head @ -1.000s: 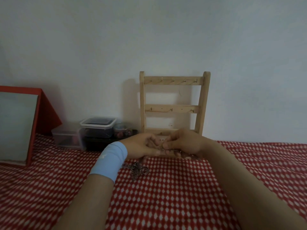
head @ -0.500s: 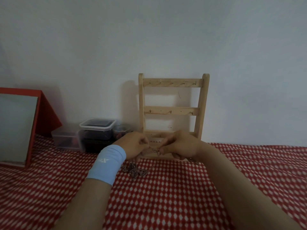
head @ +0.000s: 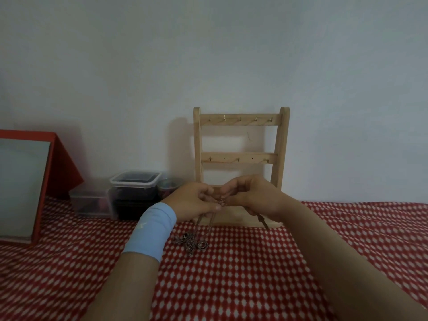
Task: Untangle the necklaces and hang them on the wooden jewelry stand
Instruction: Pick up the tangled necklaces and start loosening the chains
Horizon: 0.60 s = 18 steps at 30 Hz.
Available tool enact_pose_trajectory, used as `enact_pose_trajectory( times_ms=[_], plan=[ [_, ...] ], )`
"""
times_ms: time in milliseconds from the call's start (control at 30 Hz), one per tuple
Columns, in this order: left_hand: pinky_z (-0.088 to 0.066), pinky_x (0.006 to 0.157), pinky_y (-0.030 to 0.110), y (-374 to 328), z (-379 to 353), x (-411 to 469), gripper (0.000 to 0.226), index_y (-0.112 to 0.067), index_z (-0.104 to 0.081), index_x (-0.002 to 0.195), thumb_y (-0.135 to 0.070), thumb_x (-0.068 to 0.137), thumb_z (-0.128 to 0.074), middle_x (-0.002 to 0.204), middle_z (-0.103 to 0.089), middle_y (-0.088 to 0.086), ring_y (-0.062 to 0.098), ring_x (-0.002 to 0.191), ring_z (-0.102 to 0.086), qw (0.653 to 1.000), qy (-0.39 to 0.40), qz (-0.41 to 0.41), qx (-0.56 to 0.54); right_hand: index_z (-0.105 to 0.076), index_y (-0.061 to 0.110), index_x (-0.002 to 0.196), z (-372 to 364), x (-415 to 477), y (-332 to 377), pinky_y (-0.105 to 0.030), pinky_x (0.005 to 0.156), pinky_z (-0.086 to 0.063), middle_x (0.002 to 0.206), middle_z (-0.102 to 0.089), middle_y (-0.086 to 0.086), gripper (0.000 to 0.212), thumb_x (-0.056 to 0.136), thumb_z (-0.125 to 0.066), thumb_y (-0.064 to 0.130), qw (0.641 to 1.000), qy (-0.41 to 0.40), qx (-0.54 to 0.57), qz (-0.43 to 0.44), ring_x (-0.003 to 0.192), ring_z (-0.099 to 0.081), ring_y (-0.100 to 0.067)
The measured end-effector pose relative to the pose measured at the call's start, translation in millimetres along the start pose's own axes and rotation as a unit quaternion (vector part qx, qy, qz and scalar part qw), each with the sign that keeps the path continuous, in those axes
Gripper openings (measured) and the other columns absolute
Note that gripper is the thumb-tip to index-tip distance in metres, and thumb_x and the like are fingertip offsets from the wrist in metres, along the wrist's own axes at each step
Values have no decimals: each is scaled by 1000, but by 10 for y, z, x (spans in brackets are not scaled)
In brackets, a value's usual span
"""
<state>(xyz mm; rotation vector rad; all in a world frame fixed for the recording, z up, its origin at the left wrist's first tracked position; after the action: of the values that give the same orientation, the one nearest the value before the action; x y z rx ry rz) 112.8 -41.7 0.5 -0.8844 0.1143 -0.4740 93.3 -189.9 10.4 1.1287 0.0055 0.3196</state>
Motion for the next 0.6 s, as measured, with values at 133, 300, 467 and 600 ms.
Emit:
enact_pose_trajectory(
  times_ms=[133,300,467,600],
  plan=[
    [-53,86,22,-41,46,-13,13,-22,-74,97,-24,84,-74,94,-71,-7,10,92,-67,999,-18,-18,38,-76,13,103,-44,-5,-4,-20,42,-35,85,-69,-2,13,91,-73,8,999,25,-39,-21,44,-42,-4],
    [-49,81,17,-104,98,-17,7,-25,-69,94,-24,94,-62,101,-70,-5,11,99,-65,997,-53,-36,33,-75,10,91,-53,-49,-84,-21,51,-48,58,-69,9,17,97,-68,24,990,56,-100,-81,47,-55,-4],
    [-50,60,24,-16,92,-3,9,-22,-64,98,-18,92,-60,87,-66,-1,16,78,-64,998,-52,-8,23,-77,8,98,-6,-17,-109,-23,52,-48,72,-74,5,14,99,-65,17,997,26,-42,-61,54,-56,-10],
    [-45,72,25,-40,98,-9,16,-22,-70,83,-24,94,-58,75,-62,-11,10,77,-60,992,-41,2,122,-77,10,101,-31,5,-116,-22,49,-50,93,-78,-10,12,93,-69,5,998,42,11,-52,53,-56,-13]
  ],
)
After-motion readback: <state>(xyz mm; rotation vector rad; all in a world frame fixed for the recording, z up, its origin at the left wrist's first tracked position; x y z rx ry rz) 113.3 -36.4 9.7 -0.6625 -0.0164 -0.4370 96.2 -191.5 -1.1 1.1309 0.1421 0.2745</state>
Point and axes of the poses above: each hand's wrist, its own x-axis towards the middle knuckle, its own z-axis out of the back of the hand, y = z × x, the point moved 8 cm from there along x, towards the middle knuckle
